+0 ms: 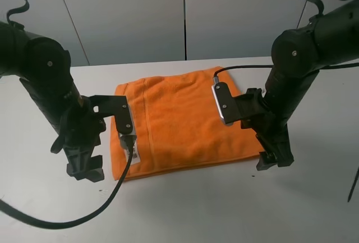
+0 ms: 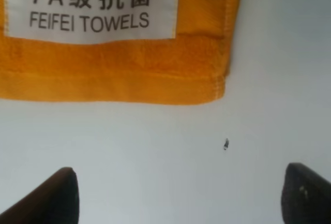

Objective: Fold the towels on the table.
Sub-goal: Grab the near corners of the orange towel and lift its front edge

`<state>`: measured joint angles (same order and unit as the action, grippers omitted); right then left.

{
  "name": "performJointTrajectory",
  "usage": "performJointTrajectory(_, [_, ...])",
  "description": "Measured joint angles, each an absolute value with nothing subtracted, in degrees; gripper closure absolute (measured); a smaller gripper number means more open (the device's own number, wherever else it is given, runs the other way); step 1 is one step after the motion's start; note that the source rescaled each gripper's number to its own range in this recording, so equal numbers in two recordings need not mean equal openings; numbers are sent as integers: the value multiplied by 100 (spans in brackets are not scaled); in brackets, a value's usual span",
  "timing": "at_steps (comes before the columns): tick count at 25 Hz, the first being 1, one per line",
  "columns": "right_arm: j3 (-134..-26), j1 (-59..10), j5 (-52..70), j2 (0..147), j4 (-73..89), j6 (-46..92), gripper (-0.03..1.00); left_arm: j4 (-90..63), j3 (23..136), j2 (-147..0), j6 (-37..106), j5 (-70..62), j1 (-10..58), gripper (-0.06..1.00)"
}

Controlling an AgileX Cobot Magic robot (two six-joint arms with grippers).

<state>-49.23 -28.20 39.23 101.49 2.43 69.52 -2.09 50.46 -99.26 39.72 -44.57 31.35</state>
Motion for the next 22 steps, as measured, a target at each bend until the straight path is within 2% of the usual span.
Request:
performJointTrajectory(6, [-4923, -2410, 3698, 10412, 675, 7659, -3, -222, 5059, -10074, 3284, -4135, 3216, -6])
performJointTrajectory(22, [-4927, -2355, 3273, 10919, 582, 8108, -3, -486, 5058, -10074, 3327, -4011, 3238, -6])
